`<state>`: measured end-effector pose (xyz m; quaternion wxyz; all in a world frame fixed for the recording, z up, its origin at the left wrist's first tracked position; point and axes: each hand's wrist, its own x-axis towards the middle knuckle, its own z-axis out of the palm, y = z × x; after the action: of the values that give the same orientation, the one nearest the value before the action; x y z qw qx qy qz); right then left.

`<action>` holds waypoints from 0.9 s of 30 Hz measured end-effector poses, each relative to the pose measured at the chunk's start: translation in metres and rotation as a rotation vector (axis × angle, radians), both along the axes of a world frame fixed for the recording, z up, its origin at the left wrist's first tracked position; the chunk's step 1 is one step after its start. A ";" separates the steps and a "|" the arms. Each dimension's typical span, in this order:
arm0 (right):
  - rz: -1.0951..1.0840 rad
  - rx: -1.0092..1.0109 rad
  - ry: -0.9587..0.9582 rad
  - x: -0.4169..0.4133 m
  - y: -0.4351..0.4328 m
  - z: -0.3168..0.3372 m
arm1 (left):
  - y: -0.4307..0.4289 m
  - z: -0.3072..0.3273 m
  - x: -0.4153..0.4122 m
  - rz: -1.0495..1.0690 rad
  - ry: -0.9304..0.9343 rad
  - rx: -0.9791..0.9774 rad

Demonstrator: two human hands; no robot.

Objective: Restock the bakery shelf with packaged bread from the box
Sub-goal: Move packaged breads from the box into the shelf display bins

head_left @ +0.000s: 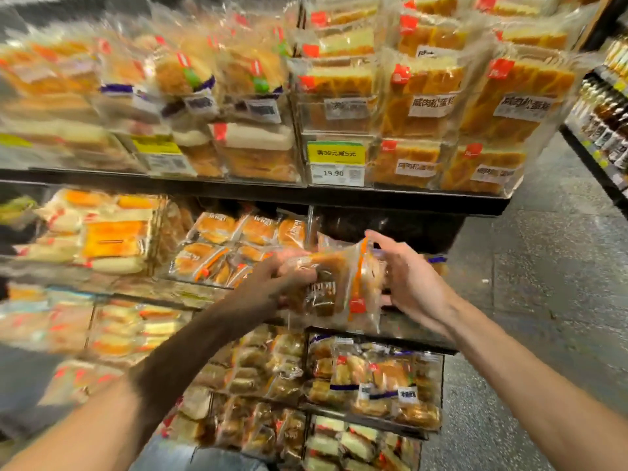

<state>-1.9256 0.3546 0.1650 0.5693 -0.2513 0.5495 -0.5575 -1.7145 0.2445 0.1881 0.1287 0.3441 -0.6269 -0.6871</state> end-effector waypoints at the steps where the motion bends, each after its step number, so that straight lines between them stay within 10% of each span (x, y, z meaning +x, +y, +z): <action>1: 0.003 0.008 0.051 0.012 -0.007 -0.004 | -0.006 -0.004 0.015 0.025 0.003 0.039; 16: -0.140 0.105 0.244 0.165 -0.103 -0.022 | -0.143 -0.030 0.173 -0.032 0.096 0.323; 22: -0.210 -0.019 0.800 0.164 -0.135 -0.005 | -0.195 -0.015 0.197 0.076 0.150 0.225; 27: 0.227 -0.088 1.375 0.164 -0.152 -0.028 | -0.205 -0.017 0.200 0.187 0.174 0.275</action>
<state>-1.7621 0.2027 0.1373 0.1365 -0.6257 0.7326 -0.2307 -1.5146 0.0397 0.1711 0.1974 0.3545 -0.4787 -0.7786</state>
